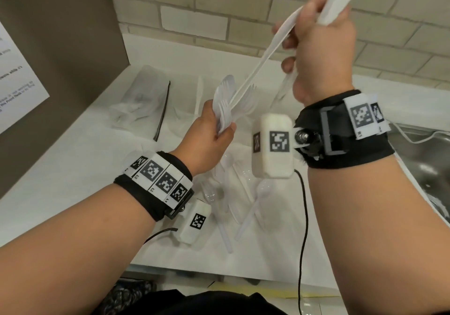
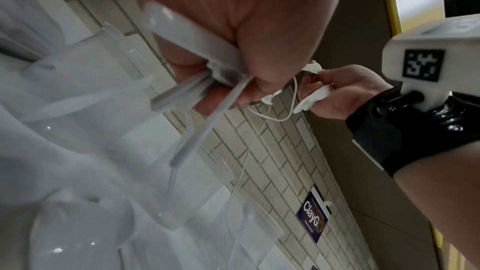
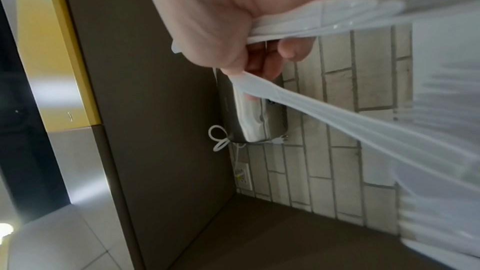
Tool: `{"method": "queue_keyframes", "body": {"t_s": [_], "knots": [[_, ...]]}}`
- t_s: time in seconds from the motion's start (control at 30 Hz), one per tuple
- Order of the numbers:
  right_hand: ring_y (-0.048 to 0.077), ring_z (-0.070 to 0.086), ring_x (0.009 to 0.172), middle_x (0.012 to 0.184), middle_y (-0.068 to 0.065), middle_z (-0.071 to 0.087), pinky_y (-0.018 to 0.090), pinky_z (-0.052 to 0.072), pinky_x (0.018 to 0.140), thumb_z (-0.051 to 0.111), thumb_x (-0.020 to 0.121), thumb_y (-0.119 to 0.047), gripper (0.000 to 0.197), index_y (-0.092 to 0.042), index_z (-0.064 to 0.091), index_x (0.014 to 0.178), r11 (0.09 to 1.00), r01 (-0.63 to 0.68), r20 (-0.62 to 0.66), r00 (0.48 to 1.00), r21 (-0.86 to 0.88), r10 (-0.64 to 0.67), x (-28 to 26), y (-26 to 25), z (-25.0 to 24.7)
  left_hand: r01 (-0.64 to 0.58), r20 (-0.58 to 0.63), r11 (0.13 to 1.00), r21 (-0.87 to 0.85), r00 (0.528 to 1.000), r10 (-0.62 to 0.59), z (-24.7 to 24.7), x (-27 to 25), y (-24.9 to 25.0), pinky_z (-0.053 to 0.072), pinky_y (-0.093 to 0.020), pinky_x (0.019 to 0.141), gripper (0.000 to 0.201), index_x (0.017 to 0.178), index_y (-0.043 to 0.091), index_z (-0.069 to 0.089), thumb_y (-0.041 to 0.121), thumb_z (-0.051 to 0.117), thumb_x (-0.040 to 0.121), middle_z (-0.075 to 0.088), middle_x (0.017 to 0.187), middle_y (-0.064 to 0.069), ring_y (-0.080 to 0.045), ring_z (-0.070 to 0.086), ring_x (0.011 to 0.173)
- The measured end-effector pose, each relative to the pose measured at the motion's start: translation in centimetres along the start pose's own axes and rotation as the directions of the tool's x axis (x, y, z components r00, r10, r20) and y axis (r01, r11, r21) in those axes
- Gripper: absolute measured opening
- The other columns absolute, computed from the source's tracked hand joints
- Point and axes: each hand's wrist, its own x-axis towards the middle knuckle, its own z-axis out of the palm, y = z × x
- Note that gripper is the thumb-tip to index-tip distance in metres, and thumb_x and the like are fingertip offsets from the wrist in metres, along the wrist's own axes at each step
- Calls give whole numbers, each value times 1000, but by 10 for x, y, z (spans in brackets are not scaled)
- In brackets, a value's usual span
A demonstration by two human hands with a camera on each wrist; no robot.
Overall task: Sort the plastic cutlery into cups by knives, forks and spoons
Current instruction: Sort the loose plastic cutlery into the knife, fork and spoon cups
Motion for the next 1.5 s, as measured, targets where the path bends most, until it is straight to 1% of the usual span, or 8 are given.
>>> {"method": "queue_keyframes", "body": {"t_s": [0.17, 0.3, 0.5, 0.73, 1.0, 1.2, 1.37, 1.5], "knots": [[26, 65, 61, 66, 6, 55, 38, 58, 60, 35, 99, -9, 7, -6, 41, 99, 969, 83, -61, 996, 234, -71, 30, -2, 4, 110, -242, 994, 15, 965, -103, -24, 6, -6, 48, -11, 63, 39, 128, 2, 36, 18, 51, 96, 58, 98, -1, -2, 55, 72], [20, 50, 42, 68, 8, 45, 32, 51, 51, 33, 100, -9, 7, -11, 39, 99, 986, 62, -27, 998, 158, -58, 41, 27, 36, 175, -397, 981, -83, 897, -194, -59, 12, -12, 48, -26, 80, 42, 133, 9, 36, 20, 49, 95, 61, 117, -10, -23, 61, 102], [15, 44, 49, 76, 7, 46, 29, 48, 55, 40, 97, -5, 17, -13, 41, 112, 996, -5, 165, 986, 94, -11, 41, 85, 95, 229, -452, 964, -138, 851, -267, -76, 14, -22, 52, -33, 68, 26, 115, 17, 39, 24, 51, 93, 61, 96, -8, -19, 59, 75], [-2, 56, 60, 81, -6, 51, 37, 56, 77, 56, 91, -9, 16, -21, 50, 100, 994, -52, 268, 960, -97, 77, 38, 134, 109, 257, -420, 941, -220, 846, -329, -77, 12, -29, 54, -37, 78, 31, 121, 16, 43, 24, 51, 93, 62, 101, -4, -19, 59, 80], [13, 65, 81, 83, -5, 62, 28, 51, 86, 75, 79, -14, 38, -18, 55, 111, 936, -255, 369, 868, -244, 333, 38, 154, 101, 217, -360, 922, -321, 872, -331, -69, 13, -24, 50, -31, 60, 27, 120, 22, 41, 14, 49, 96, 55, 81, 4, -7, 50, 52], [13, 51, 125, 134, 5, 57, 31, 41, 108, 73, 81, -9, 54, -11, 52, 130, 942, -145, 344, 905, -301, 249, 38, 140, 94, 219, -323, 916, -336, 887, -330, -60, 15, -23, 50, -32, 59, 27, 121, 19, 41, 15, 50, 96, 56, 79, 2, -8, 51, 51], [11, 62, 91, 95, -3, 67, 35, 52, 93, 69, 85, -29, 15, -18, 64, 94, 971, -140, 203, 963, -192, 179, 12, 106, 70, 198, -231, 917, -347, 929, -288, -48, 18, -17, 50, -35, 57, 28, 121, 11, 42, 16, 53, 95, 57, 75, -1, -16, 52, 54], [21, 64, 85, 88, 5, 64, 41, 53, 88, 72, 77, -44, 38, -12, 61, 94, 903, -419, 370, 828, -91, 421, -18, 91, 44, 132, -105, 901, -413, 976, -191, -34, 18, -4, 46, -32, 53, 23, 119, 14, 50, 13, 51, 96, 56, 78, -6, -15, 52, 54]]}}
